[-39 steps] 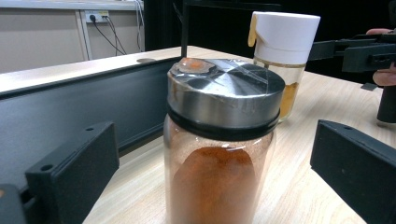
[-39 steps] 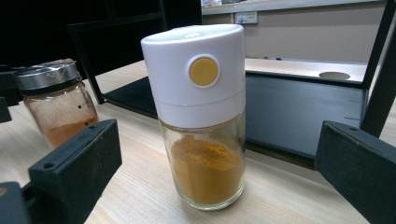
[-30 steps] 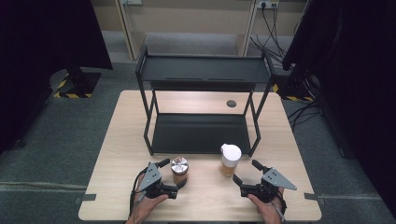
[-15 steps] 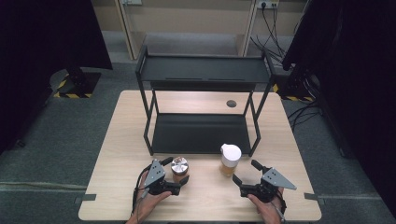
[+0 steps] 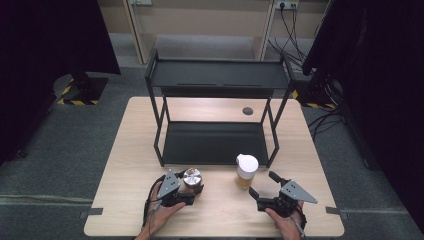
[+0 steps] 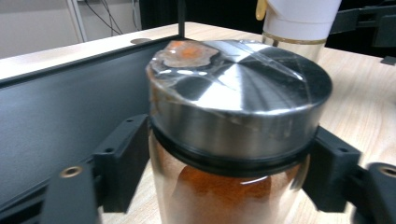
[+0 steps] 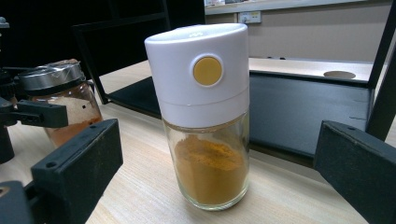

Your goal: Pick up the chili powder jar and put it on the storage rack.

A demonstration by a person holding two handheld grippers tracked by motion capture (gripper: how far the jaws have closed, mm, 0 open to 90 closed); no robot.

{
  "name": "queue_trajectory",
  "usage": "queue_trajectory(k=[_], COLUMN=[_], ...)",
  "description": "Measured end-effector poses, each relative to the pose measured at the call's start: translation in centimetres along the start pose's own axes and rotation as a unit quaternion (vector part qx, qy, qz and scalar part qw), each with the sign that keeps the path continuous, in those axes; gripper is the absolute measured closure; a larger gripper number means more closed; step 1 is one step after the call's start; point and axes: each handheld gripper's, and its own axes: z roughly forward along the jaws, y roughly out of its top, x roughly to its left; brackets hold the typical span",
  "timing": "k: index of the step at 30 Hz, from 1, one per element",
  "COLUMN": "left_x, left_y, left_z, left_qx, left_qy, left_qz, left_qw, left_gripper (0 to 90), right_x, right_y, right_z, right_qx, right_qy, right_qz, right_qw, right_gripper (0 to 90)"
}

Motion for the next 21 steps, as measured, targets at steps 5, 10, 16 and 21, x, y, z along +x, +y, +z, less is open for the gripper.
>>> queue_trajectory(k=[5, 10, 16, 21], left_x=[-0.2, -0.5, -0.8, -0.8], left_y=[0.0, 0.1, 0.8, 1.1], left_z=[0.0, 0.0, -0.5, -0.7], left_qx=[-0.001, -0.002, -0.006, -0.008], left_qy=[0.004, 0.01, 0.025, 0.028], left_qz=[0.006, 0.009, 0.004, 0.003], left_qw=[1.0, 0.9999, 0.9997, 0.9996], left_gripper=[30.1, 30.2, 30.2, 30.3], right_x=[0.0, 0.0, 0.1, 0.1], right_y=[0.0, 0.0, 0.0, 0.0], right_z=[0.0, 0.0, 0.0, 0.0], right_qx=[0.0, -0.001, 0.0, 0.0], right_qy=[0.001, 0.002, 0.002, 0.002], right_qz=[0.0, -0.001, -0.002, -0.002], right_qw=[1.0, 1.0, 1.0, 1.0], right_gripper=[1.6, 1.7, 1.7, 1.7])
